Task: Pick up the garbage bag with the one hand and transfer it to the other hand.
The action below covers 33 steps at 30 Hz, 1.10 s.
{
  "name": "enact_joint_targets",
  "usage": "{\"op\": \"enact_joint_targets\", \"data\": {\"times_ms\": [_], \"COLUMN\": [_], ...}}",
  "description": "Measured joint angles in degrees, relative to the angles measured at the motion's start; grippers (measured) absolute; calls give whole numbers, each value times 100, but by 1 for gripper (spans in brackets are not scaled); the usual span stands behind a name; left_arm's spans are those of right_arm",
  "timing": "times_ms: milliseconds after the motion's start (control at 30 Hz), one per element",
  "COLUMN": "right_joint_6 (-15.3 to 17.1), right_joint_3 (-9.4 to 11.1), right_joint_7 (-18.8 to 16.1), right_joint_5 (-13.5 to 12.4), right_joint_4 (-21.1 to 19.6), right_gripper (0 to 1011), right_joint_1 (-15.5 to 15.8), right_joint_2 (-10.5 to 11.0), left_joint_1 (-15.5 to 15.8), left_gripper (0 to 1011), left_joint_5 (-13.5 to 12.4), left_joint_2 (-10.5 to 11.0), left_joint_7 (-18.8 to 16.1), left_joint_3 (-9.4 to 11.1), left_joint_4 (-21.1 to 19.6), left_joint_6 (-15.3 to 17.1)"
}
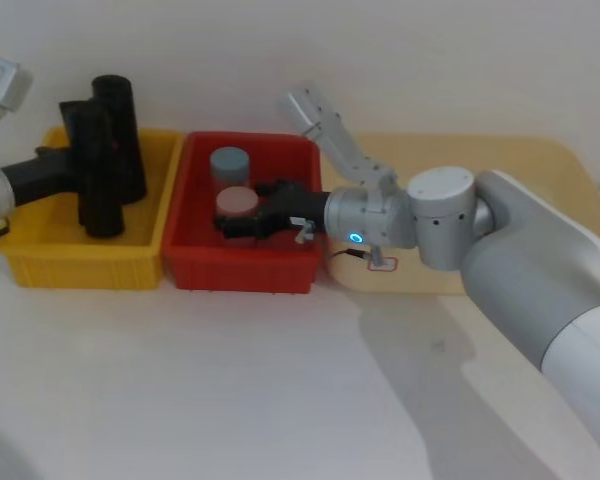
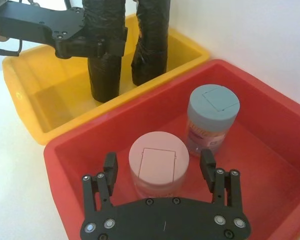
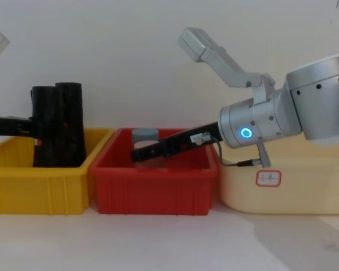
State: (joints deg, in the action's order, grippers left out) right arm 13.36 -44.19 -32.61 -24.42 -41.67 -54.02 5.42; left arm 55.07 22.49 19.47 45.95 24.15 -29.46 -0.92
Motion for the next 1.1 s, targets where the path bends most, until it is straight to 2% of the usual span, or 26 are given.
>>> {"op": "enact_joint_targets", "data": {"times_ms": [100,267,567,933,1100], "right_joint_6": [-8,-13,-18,-23,-23], "right_joint_3": [9,19,27,34,57], "right_joint_7": [-11,-22,-32,-38,-34], "right_joint_5": [5,9,15,18,20], "right_joint_4": [34,65,97,110,-30], "right_gripper": [993,907,664,660,660], "right_joint_1": [-4,-7,-11,-14,28], "right_joint_2": [-12,-26,-39,-44,2], "left_joint_1": [0,0,0,0,0], "left_gripper": [418,418,418,418,418], "left_joint_5": [0,0,0,0,0], "left_joint_2": [0,0,0,0,0], "left_joint_7": [0,0,0,0,0], "left_joint_3": [0,0,0,0,0], "left_joint_4": [0,0,0,0,0], "left_joint_6": [0,0,0,0,0]}}
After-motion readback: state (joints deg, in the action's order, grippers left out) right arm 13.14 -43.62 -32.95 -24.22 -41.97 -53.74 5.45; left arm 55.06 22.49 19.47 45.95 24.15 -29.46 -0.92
